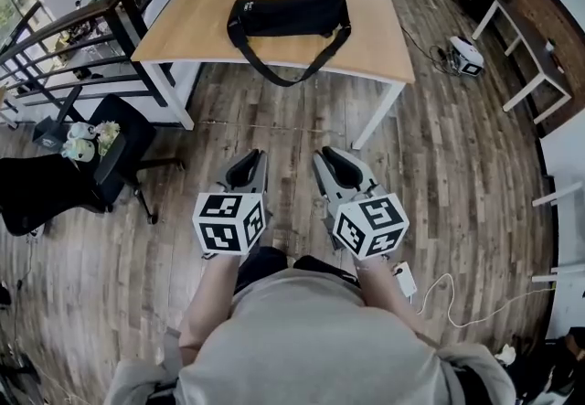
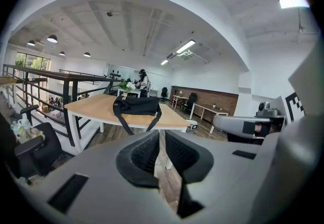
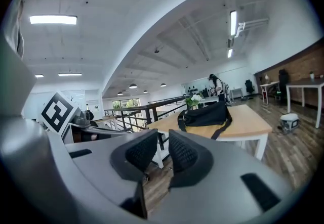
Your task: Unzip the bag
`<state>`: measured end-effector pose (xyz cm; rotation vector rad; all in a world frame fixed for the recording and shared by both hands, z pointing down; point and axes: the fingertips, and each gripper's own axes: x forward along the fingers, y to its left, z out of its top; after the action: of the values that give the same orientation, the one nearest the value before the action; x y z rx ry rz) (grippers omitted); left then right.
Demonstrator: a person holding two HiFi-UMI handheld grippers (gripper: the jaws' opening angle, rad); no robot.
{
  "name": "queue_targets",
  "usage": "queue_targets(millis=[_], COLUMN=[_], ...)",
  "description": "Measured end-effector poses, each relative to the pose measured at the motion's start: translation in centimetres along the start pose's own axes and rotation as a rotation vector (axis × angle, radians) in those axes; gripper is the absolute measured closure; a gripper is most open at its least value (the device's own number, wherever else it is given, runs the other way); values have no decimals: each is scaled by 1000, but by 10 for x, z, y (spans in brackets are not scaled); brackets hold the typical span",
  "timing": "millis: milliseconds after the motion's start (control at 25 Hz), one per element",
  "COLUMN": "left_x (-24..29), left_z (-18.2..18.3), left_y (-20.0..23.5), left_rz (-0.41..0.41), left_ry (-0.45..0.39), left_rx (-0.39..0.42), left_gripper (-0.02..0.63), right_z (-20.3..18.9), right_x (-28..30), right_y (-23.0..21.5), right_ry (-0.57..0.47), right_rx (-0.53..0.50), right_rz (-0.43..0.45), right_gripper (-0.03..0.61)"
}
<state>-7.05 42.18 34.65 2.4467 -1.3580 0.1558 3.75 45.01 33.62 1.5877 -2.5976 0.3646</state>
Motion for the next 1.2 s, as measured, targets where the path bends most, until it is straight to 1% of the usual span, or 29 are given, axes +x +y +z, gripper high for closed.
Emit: queue_targets(millis=[160, 200, 280, 480, 560, 680, 840, 1040, 1200], left_x=[4, 6, 13, 38, 53, 81, 119, 165, 200], left_z=[-16, -19, -18, -11, -3, 7, 29, 71, 103], left_y=[0, 0, 3, 21, 29, 46, 70, 121, 150], left_rz=[13, 15, 16, 19, 6, -23, -55, -60, -106], left_ry=[44, 55, 64, 62, 50, 58, 58, 47, 15], left_rx=[-16, -18, -17, -24, -25, -17, -15, 77, 89], left_gripper=[576, 562, 500, 495, 494, 495, 495, 495, 495], right_z=[-9, -11, -12, -12, -9, -5, 7, 34, 49], right_x=[5, 8, 14, 41, 56, 84, 127, 199, 247], right_y=[-3, -4, -8, -18, -26, -39, -56, -63, -72], right_ry=[24, 29, 34, 45, 39, 36, 45, 36, 26], right_rx=[6, 6, 8, 18, 26, 41, 34, 15, -3], right_rz=[20, 23, 26, 21, 10, -12, -33, -30, -54], right_gripper=[487, 483, 480, 480, 480, 480, 480, 480, 480])
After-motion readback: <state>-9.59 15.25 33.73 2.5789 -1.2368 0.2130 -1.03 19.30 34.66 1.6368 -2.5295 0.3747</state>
